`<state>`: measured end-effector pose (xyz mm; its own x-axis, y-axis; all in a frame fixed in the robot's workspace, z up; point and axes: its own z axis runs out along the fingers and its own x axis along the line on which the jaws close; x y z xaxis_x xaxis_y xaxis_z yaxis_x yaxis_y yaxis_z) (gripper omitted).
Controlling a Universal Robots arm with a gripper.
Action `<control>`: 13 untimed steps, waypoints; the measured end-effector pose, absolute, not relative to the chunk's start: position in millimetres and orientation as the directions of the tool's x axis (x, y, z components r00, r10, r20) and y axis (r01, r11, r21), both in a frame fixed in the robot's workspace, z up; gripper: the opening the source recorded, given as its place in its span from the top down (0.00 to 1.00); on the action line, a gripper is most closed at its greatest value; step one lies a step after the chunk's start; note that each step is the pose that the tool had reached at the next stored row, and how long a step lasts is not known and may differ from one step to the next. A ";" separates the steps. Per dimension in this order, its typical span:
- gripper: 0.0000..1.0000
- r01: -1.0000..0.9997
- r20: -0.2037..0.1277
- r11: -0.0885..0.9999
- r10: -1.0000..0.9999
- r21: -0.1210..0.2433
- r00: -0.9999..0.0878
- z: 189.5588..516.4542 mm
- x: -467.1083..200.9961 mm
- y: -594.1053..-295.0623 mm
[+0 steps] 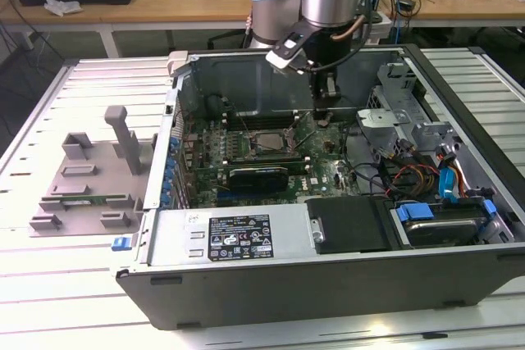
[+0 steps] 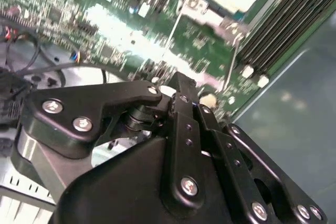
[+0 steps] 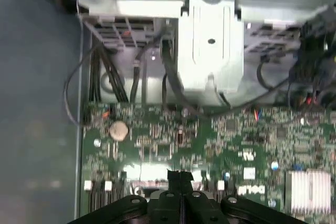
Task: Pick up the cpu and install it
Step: 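Close the cpu cover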
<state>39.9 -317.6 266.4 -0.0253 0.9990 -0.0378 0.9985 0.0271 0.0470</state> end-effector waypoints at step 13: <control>0.89 0.999 -0.037 0.027 0.999 0.046 -0.025 254.2 49.1 -316.1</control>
<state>49.1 -316.1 254.2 -0.0253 0.9990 -0.0369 0.9986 0.0270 0.0465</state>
